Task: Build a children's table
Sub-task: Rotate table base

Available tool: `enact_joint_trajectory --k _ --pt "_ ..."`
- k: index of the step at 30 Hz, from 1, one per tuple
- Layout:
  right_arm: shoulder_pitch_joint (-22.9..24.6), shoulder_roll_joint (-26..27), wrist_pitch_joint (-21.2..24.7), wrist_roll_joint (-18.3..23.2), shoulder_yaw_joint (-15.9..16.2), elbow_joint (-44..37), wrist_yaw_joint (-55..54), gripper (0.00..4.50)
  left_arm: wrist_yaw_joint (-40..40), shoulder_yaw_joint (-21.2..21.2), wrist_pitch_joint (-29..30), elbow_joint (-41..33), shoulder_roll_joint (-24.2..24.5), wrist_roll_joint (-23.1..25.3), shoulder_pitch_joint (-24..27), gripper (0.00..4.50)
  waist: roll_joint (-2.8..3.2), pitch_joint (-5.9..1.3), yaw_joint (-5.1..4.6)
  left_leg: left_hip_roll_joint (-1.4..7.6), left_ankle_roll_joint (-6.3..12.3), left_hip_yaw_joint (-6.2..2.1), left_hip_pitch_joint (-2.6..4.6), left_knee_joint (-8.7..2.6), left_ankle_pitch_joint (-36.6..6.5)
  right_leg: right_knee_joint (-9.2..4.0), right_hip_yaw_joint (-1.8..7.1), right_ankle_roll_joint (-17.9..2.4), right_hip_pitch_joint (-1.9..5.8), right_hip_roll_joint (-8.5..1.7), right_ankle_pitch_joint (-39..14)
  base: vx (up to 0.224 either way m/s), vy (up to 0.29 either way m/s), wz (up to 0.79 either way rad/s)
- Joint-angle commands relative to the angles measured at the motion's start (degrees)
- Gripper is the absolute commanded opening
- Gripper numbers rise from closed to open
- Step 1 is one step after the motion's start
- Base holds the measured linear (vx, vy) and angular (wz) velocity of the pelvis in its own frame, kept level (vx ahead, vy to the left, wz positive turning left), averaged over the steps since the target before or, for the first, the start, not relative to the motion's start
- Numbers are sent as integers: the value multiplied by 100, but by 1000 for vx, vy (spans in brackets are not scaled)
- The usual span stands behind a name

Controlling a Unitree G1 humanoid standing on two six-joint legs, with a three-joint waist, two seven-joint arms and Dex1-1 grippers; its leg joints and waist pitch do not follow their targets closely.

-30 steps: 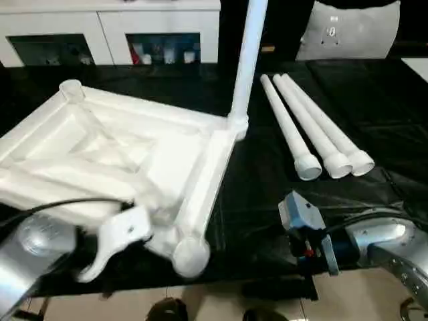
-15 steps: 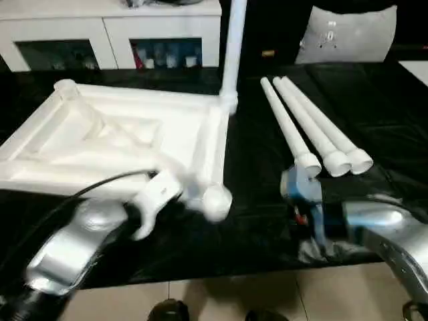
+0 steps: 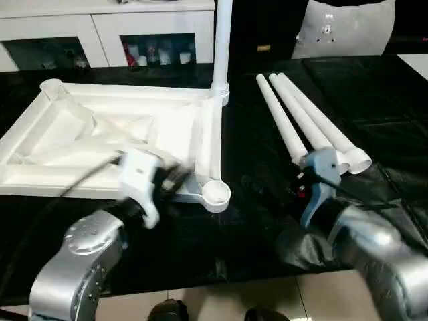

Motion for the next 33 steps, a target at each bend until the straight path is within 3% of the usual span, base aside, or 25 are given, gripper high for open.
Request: enact_joint_trajectory --k 1,2,3,4,5,6,7,8,9,10,11,12,13,14,15,18,19,21,23,26,27,30,33 --pt "72 23 -160 -307 104 -104 -280 450 256 85 -62 -76 -50 199 -4 135 141 -335 -127 643 181 -799 198 -712 -2317 -171 -112 -957 155 -119 -788 3 -60 55" --pt "141 104 -298 -529 136 -115 -508 450 411 129 -8 -68 -132 246 -24 135 269 -298 -203 801 312 -1196 212 -904 -2767 154 -185 -1098 144 -39 -945 0 -109 59" --pt "149 148 -348 -569 131 -113 -574 450 499 128 48 -57 -152 292 -22 135 256 -290 -271 794 524 -1376 281 -913 -2998 358 -110 -1066 70 -19 -1168 0 -109 59" --pt "153 176 -362 -569 131 -122 -634 450 581 118 94 -64 -158 310 -13 135 227 -257 -250 674 602 -1340 195 -917 -3046 344 -45 -1098 99 -67 -1160 1 -154 67" --pt "164 263 -477 -571 92 -115 -716 450 609 63 123 -53 -112 351 -5 154 90 -227 -232 249 575 -1189 -37 -782 -2985 36 126 -1388 215 -257 -1252 -1 -199 55" --pt "144 330 -602 -657 70 -110 -858 450 635 26 106 -57 -89 368 24 154 69 -247 -267 263 423 -815 212 -420 -2803 -380 286 -1578 51 -374 -1710 -1 -199 55" --pt "119 371 -695 -757 59 -105 -980 450 645 8 75 -65 -84 368 48 154 -164 -144 -99 -279 298 -293 237 498 -1477 -967 309 -1195 90 -773 -3886 16 -192 15" --pt "-2 325 131 -700 54 -165 -1130 450 648 87 70 -109 -180 261 83 154 -166 -124 43 -174 235 -325 -95 332 -415 -853 522 -297 392 -839 -4444 30 -142 -4" --pt "-33 311 362 -673 52 -181 -1162 450 650 107 72 -118 -205 234 89 154 -153 -150 119 -72 211 -313 1 80 -327 -795 489 240 356 -688 -4133 30 -142 -4" --pt "-72 294 668 -639 49 -202 -1204 450 652 134 76 -131 -238 197 98 154 -153 -157 92 -27 191 -327 25 -15 -406 -716 432 314 388 -627 -3766 6 -113 5" --pt "-124 354 707 -478 8 -180 -1094 450 656 81 18 -160 -208 289 171 154 -113 -257 85 51 153 -315 87 -155 -427 -621 256 347 350 -398 -2957 -5 -85 1" --pt "-124 356 575 -479 17 -183 -1042 450 665 54 -8 -177 -194 333 225 154 -110 -262 64 97 143 -324 86 -195 -505 -596 222 335 345 -373 -2649 -5 -85 1" --pt "-99 339 357 -516 42 -189 -978 450 688 36 -33 -195 -192 373 298 154 -18 -316 45 183 92 -366 44 -222 -449 -520 171 230 396 -366 -1989 15 -56 -5" --pt "-83 333 285 -544 51 -186 -967 450 704 34 -37 -197 -193 388 317 154 2 -344 23 266 120 -386 67 -239 -435 -488 161 122 388 -369 -1403 0 0 0" --pt "-26 441 273 -331 -29 -222 -886 450 702 72 -101 -230 -243 335 371 154 9 -348 15 288 124 -385 72 -244 -457 -463 166 -25 392 -377 -1054 0 0 0" --pt "113 567 282 19 -120 -284 -776 450 572 -18 -376 -312 -205 276 599 154 5 -349 2 331 167 -395 94 -275 -474 -432 171 -328 421 -416 -713 0 0 0" --pt "117 558 307 25 -116 -293 -770 450 557 -50 -441 -310 -179 306 623 154 40 -338 -5 368 186 -413 109 -302 -490 -428 162 -458 421 -421 -631 0 0 0" --pt "101 629 427 112 -161 -364 -714 450 313 -196 -574 -318 -73 232 768 154 45 -333 -50 407 194 -417 143 -337 -602 -403 187 -693 423 -459 -449 0 0 0" --pt "96 706 381 137 -200 -370 -726 450 351 -294 -588 -276 12 380 829 154 49 -309 -75 424 165 -401 173 -366 -852 -436 188 -779 407 -479 -698 0 0 0" --pt "124 733 173 95 -206 -319 -727 450 202 -195 -1379 -124 -177 308 906 154 31 -254 -98 416 87 -365 180 -404 -1225 -529 196 -748 393 -509 -1348 0 0 0" --pt "147 600 85 31 -111 -283 -609 450 -84 -232 -1440 -104 -64 178 930 154 13 -244 -91 409 3 -327 227 -412 -1430 -568 219 -670 352 -520 -1772 0 0 0" --pt "231 316 -78 -93 94 -229 -420 450 -772 -378 -1012 -100 341 -235 931 154 12 -233 -100 389 -95 -304 254 -426 -1579 -558 244 -532 304 -513 -2068 0 0 0" --pt "275 283 -148 -15 98 -260 -311 450 -1287 -440 -1318 -141 406 -604 1016 180 10 -234 -99 391 -90 -299 231 -440 -1614 -586 255 -531 295 -523 -2195 0 0 0"
